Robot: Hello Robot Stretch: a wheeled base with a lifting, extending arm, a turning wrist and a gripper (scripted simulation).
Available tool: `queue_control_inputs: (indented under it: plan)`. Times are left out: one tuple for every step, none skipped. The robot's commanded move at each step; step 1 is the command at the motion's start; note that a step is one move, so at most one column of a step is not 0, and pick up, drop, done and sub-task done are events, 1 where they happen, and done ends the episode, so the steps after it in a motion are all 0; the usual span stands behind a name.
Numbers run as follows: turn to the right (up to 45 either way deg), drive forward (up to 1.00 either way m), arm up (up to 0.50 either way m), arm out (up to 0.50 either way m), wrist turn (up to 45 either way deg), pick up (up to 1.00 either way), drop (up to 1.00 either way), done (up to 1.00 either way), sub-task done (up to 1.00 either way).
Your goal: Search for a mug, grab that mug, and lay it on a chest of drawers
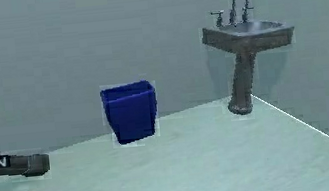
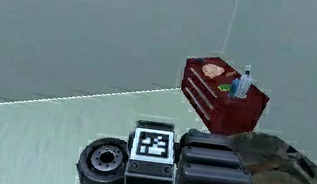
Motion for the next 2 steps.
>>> queue_control_inputs:
  plan:
    - [42.0,0.00,0.00,0.00,0.0,0.00,0.00,0.00,0.00]
    - [0.0,0.05,0.00,0.00,0.0,0.00,0.00,0.00,0.00]
